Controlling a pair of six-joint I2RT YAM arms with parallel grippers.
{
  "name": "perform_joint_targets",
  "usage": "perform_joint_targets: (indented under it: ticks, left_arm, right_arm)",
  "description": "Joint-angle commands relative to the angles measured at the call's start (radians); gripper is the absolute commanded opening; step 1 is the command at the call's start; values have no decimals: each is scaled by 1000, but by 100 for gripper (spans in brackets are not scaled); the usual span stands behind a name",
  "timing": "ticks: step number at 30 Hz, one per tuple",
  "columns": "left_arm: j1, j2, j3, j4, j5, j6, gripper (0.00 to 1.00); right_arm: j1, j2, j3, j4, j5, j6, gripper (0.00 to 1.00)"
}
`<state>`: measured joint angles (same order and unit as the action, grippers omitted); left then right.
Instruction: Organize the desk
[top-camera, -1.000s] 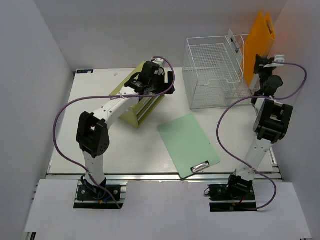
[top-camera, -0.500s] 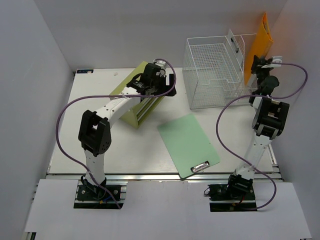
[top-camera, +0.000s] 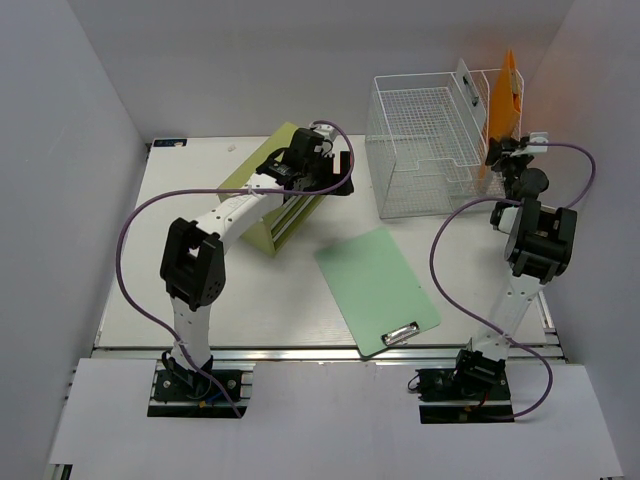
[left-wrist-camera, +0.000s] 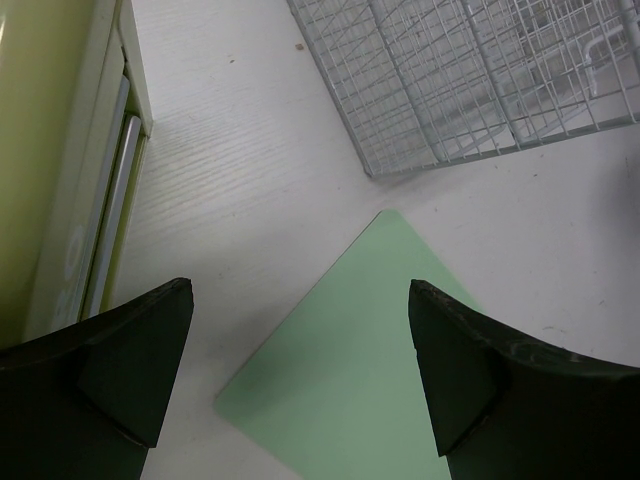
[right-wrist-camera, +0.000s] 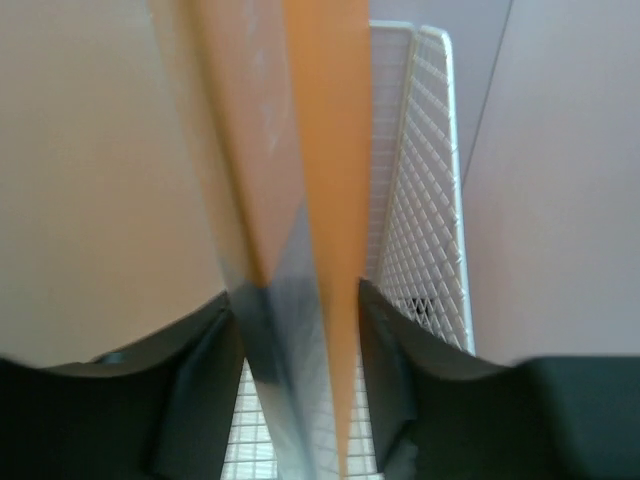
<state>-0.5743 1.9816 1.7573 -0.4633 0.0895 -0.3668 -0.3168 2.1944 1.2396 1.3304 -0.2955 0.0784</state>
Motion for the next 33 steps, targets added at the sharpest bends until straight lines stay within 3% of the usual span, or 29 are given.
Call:
perform_joint_targets:
  ticks: [1,11,13,14,23,24,25,28,33]
  left_arm:
    - [22,-30,7,-5,-5,8,98]
    - [22,-82,5,29,59,6,98]
    - [22,-93,22,28,53,25,98]
    - [22,-95,33,23,50,26,98]
    - [14,-84,88,-95,99,35,98]
    - [11,-87,88,-125,95,42,98]
    - [-5,-90,90,-145,64,51,98]
    - [-59,-93,85,-218,-21,90,98]
    - [-140,-115,-25,-304,-142,153,98]
  right_arm:
    - [-18,-70,7,92,1,0,54]
    - [-21,-214,43,-6,65,-19,73]
    - [-24,-275,14,-46,56,-28,80]
    - [-24,-297,2,-59,50,-34,89]
    - [-24,-606,-129,-328,93,-8,89]
    - [-24,-672,-124,-396,120,4,89]
    - [-24,-705,-109,-585,162,41,89]
    - [-22,-807,-37,-933,174,99,89]
    - [-10,-1027,-48,-1333,242,170,89]
